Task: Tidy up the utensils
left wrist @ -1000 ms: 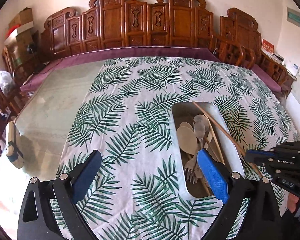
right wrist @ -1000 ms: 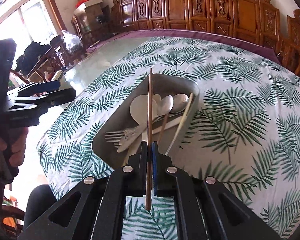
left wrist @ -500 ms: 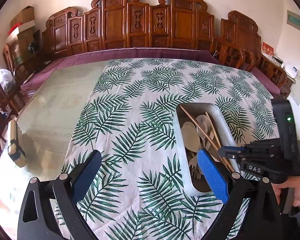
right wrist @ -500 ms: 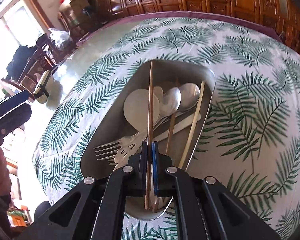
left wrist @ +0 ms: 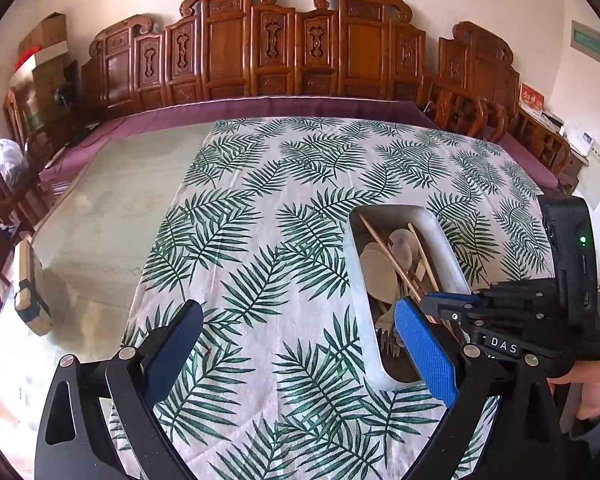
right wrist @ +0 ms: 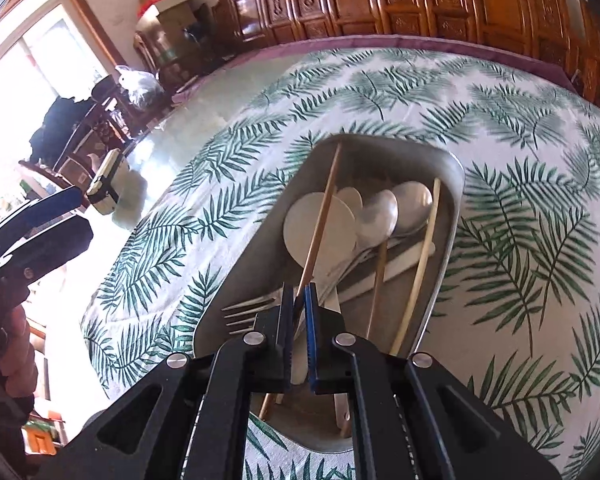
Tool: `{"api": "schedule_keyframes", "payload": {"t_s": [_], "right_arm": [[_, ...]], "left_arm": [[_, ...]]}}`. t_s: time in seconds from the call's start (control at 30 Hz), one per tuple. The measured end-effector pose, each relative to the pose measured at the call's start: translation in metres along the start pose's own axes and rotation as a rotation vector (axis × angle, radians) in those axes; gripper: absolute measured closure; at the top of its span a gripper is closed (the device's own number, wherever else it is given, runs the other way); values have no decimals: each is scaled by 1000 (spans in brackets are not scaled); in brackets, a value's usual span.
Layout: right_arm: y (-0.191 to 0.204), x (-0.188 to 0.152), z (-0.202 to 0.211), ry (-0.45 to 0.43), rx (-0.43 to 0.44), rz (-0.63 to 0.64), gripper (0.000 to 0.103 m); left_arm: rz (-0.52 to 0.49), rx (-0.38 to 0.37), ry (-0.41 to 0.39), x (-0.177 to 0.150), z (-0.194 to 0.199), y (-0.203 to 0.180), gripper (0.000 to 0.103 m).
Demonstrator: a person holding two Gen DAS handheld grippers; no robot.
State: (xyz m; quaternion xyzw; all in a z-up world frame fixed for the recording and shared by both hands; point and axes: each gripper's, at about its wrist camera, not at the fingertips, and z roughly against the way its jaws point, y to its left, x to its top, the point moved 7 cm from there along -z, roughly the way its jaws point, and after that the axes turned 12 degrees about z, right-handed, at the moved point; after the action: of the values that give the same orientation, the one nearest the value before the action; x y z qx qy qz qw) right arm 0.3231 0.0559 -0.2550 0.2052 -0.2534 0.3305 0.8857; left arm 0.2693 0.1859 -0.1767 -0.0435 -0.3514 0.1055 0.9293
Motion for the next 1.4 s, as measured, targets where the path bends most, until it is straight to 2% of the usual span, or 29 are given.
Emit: {"api": "schedule_keyframes", "payload": {"t_s": [0.13, 0.37, 0.43, 0.57, 0.63, 0.77, 0.83, 0.97, 1.03, 1.2, 1.4], "right_arm": [[-3, 2, 6, -37, -12, 24, 95], [-18, -7, 30, -72, -97, 53, 93], [-21, -11, 42, -90, -120, 57, 83], [-30, -24, 68, -111, -174, 55, 73], [-33, -30, 83, -124, -188, 38, 62], [-37, -41, 111, -155, -228, 16, 46], [-39, -46, 125, -167, -249, 5, 35], [-42, -55, 152, -195, -281, -12, 24], [-43, -60, 165, -209, -302, -16, 14], [-43, -74, 196, -239, -332, -34, 3], [-41, -92, 222, -248, -357, -45, 3]], "left_arm": [[0, 0, 2, -1, -1, -2, 10], [0, -3, 5, -2, -4, -11, 10], [1, -4, 6, -3, -3, -15, 10], [-4, -5, 6, -6, -1, -27, 10], [-4, -9, 5, -8, 1, -34, 10], [-8, -4, 1, -12, 8, -49, 8], [-18, 5, -7, -15, 12, -58, 8], [-16, -8, 8, -25, 21, -75, 8], [-14, -8, 10, -30, 26, -82, 8], [-22, -7, -2, -41, 39, -97, 8], [-21, -19, -16, -56, 59, -116, 8]]}}
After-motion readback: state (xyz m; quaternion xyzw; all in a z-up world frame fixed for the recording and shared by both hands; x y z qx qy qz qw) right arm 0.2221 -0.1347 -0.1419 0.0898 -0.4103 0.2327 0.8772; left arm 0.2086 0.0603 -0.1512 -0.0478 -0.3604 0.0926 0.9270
